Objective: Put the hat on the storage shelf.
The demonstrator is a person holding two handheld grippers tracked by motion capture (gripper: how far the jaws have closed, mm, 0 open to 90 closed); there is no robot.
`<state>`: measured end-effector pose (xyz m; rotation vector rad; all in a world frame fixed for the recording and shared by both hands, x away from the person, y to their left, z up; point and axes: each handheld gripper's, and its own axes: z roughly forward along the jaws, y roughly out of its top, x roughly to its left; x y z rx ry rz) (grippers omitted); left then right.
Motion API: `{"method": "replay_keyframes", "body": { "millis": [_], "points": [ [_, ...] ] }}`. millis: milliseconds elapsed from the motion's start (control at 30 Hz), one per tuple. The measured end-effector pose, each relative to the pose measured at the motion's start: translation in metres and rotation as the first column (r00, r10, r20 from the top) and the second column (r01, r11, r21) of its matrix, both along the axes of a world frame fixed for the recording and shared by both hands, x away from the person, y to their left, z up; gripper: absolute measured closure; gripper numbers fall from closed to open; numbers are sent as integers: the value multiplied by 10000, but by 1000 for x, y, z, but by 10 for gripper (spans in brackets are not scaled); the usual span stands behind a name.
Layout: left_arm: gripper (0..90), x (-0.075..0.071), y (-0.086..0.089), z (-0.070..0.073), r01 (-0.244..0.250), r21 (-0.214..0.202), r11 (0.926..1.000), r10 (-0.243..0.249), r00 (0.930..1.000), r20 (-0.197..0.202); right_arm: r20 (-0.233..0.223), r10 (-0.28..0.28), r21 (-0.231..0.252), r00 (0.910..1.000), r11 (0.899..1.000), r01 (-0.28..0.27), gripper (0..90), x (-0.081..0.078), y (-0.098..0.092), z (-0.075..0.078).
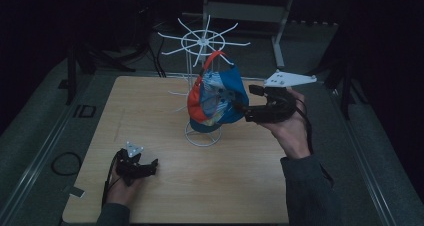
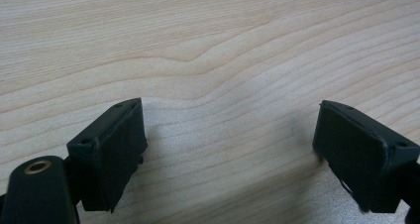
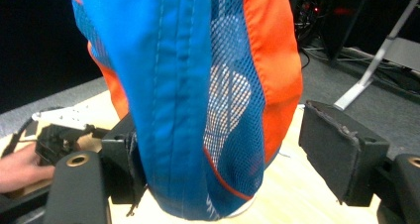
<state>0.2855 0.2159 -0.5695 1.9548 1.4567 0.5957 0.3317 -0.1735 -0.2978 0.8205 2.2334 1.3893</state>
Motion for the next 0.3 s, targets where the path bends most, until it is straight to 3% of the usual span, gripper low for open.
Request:
{"method": "replay_keyframes", "body": {
  "millis": [300],
  "points": [
    [134,0,0,0,-3,0,10000,3,10000,-1,124,144,-267,9998,9995,-141,235,-7,0,-5]
  ]
}}
